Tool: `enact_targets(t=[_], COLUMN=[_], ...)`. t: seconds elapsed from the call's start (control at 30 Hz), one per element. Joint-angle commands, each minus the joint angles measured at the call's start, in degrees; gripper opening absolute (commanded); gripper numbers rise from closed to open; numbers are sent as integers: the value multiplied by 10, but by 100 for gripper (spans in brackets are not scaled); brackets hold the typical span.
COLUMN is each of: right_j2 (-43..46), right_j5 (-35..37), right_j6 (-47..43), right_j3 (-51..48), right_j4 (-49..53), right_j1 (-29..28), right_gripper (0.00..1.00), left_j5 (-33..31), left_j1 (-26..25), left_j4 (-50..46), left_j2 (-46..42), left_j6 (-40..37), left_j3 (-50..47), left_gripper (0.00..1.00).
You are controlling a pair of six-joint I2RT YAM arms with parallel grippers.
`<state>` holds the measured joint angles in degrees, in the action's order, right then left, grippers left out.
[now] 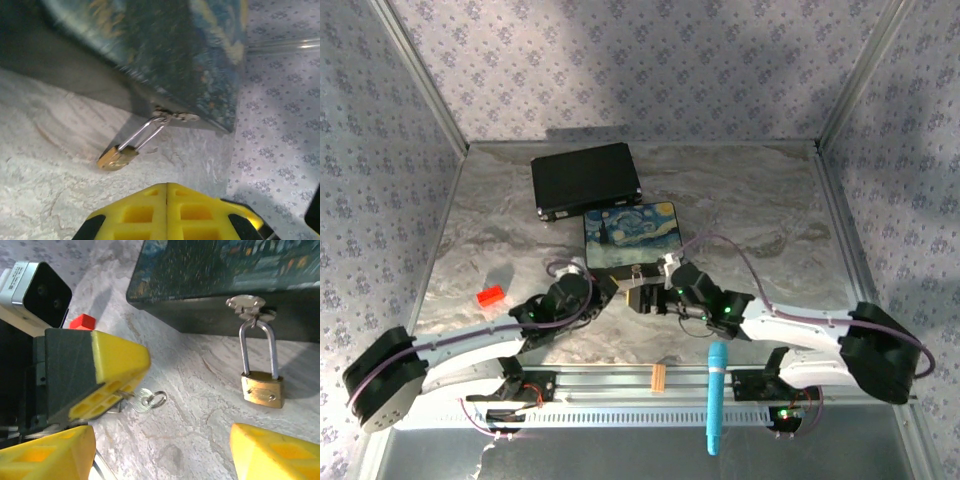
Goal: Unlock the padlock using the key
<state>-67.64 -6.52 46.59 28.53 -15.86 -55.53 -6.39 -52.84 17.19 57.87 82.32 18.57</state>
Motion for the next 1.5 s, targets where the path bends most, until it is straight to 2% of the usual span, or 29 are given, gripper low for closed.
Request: enact_targets(t=[0.0, 0.1, 0.2, 0.37, 0.47, 0.67, 0.87, 1.13, 1.37, 1.47], right_j2=[22, 11, -4, -22, -33, -27, -5, -7, -15, -15], right_j5=[-130, -215, -252, -267, -273, -262, -249, -250, -250, -247], right_j6=[-25, -24, -17, 11, 26, 43, 47, 48, 55, 60], right_j3=[-16, -19, -19, -26, -22, -34, -51, -41, -41, -47], right_j4=[-68, -126, -189, -285, -320, -358, -357, -371, -385, -396], right_j1=[41, 66, 68, 66, 62, 60, 66, 70, 76, 79], right_gripper=[71, 66, 61, 52, 43, 28, 35, 35, 23, 21], left_j5=[71, 148, 186, 219, 222, 218, 208, 215, 214, 213], left_j1=[26, 43, 45, 49, 49, 49, 48, 48, 48, 48], left_j4=[37, 74, 84, 154, 199, 209, 207, 202, 206, 207], left_j2=[-25, -41, -64, -86, -87, -95, -104, -104, -103, -104], left_j6=[-152, -234, -279, -277, -264, -260, -256, -254, -250, -250], left_j3=[25, 34, 46, 30, 18, 14, 8, 9, 6, 6], left_gripper=[0, 0, 0, 0, 0, 0, 0, 0, 0, 0])
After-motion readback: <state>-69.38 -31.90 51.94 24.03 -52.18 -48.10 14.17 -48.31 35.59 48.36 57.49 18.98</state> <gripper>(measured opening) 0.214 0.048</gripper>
